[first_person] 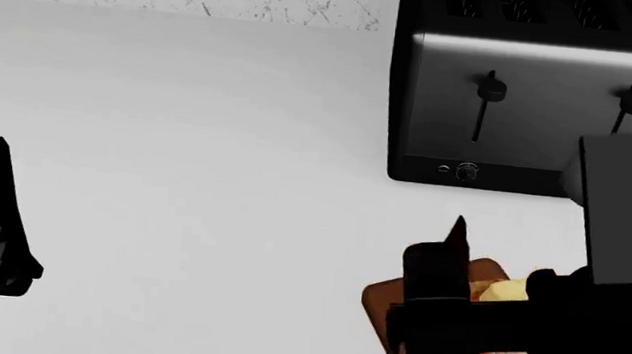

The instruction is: Pick up the wedge of cheese and place it on the slice of bread to prepare a simple cheese on bread dish.

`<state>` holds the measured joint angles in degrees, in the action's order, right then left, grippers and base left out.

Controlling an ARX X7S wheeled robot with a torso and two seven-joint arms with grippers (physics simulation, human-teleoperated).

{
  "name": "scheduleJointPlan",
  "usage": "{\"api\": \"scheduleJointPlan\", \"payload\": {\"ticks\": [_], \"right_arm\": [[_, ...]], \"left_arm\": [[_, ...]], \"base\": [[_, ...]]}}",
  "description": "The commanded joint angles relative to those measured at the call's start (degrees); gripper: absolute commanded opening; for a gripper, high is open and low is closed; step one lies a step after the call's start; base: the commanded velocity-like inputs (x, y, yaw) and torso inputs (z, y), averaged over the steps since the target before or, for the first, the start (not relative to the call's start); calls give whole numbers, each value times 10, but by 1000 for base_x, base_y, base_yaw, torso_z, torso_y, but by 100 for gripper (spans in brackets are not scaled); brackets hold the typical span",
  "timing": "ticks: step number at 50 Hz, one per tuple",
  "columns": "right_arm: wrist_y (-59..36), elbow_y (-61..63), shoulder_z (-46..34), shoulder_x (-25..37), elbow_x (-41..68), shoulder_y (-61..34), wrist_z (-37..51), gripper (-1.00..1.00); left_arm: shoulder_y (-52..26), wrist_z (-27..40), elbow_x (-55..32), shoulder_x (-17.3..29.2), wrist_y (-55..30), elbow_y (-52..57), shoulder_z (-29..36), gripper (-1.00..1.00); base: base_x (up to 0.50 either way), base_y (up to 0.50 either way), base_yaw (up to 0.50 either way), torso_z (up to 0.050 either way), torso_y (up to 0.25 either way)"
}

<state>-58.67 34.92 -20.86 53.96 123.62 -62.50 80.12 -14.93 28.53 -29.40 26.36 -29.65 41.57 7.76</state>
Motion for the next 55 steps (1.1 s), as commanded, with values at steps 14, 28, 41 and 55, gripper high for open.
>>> {"api": "scheduleJointPlan", "payload": {"ticks": [14, 28, 41, 55], "right_arm": [[41, 78, 1, 30, 9, -40, 67, 100], [48, 81, -22, 45, 13, -64, 67, 100], [15, 60, -67, 23, 16, -103, 49, 100], [23, 62, -76, 23, -1, -92, 39, 100]], "left_arm": [[0, 4, -1, 3, 2, 0, 1, 100], [-1, 7, -3, 4, 3, 0, 2, 100], [0, 7, -6, 5, 5, -2, 1, 100], [1, 13, -15, 8, -1, 11, -4, 100]], "base": [[0, 0, 0, 0, 0], [0, 0, 0, 0, 0], [0, 0, 0, 0, 0], [0, 0, 0, 0, 0]]}}
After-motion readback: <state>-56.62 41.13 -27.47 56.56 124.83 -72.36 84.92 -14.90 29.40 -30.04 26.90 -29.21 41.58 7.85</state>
